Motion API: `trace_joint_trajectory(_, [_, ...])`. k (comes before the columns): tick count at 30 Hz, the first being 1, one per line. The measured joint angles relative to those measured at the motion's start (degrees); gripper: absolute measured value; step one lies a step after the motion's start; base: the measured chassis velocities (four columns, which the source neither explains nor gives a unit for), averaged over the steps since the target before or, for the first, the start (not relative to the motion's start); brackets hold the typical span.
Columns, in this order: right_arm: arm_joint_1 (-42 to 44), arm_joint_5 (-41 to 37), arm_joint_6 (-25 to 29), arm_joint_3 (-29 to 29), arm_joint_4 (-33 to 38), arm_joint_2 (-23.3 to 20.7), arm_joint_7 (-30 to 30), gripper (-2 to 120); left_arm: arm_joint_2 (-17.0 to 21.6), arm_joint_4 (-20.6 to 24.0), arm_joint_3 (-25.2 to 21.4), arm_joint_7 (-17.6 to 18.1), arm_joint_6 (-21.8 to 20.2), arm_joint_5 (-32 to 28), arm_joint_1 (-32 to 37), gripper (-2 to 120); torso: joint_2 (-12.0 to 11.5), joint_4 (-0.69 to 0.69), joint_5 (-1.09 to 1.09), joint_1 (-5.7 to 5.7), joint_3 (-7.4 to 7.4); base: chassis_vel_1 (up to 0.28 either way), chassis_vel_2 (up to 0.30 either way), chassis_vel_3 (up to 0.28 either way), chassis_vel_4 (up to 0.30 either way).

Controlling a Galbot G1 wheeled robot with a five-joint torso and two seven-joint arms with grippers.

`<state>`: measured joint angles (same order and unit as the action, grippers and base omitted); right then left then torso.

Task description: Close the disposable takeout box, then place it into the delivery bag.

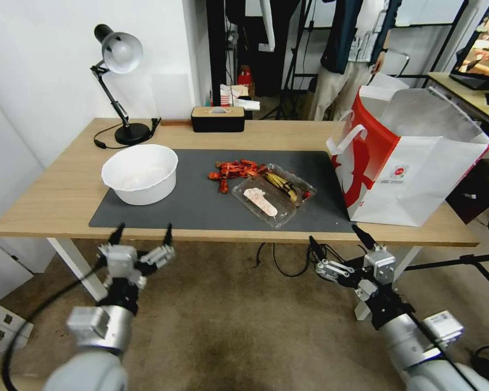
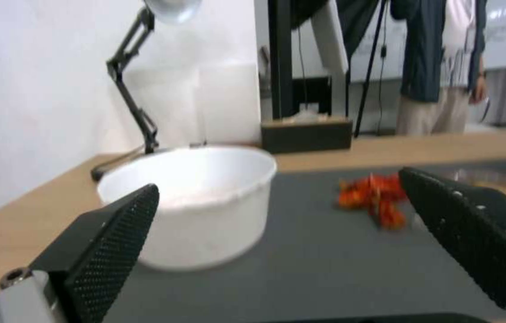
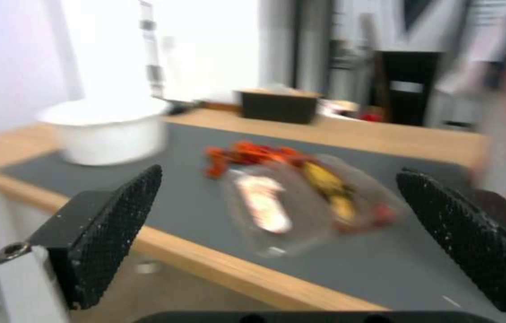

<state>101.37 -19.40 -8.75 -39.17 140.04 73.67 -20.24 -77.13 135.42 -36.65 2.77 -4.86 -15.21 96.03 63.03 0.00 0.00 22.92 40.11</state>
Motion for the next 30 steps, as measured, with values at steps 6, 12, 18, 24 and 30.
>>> trace_joint_trajectory(6, [-0.4, -6.3, -2.4, -3.1, 2.5, -4.3, -6.5, 100, 4.6, 2.0, -2.8, 1.5, -2.7, -8.1, -3.8, 100, 0.0, 0.02, -0.03, 0.0, 0.0, 0.0, 0.0, 0.0, 0.0])
trace_joint_trajectory(12, [-0.4, -3.7, -1.8, -5.2, 2.3, -4.6, -4.9, 100, 6.3, 3.8, -4.0, 0.6, -3.0, -12.0, -3.6, 100, 0.0, 0.01, 0.0, 0.0, 0.0, 0.0, 0.0, 0.0, 0.0])
trace_joint_trajectory(18, [-0.7, -3.6, -1.4, -6.8, 1.0, -4.8, -1.1, 100, 6.6, 4.3, -4.2, -1.1, -2.8, -12.0, -2.5, 100, 0.0, 0.01, 0.01, 0.0, 0.0, 0.0, 0.0, 0.0, 0.0])
trace_joint_trajectory(24, [-0.7, -3.4, -1.2, -6.5, 0.8, -4.3, 0.3, 100, 6.8, 4.4, -4.4, -3.1, -2.5, -11.9, -1.6, 100, 0.0, 0.01, 0.0, 0.0, 0.0, 0.0, 0.0, 0.0, 0.0])
trace_joint_trajectory(30, [-0.7, -3.8, -0.9, -6.1, 0.8, -4.4, 0.4, 100, 6.9, 4.1, -4.4, -4.9, -2.3, -11.3, -0.9, 100, 0.0, 0.0, -0.01, 0.0, 0.0, 0.0, 0.0, 0.0, 0.0])
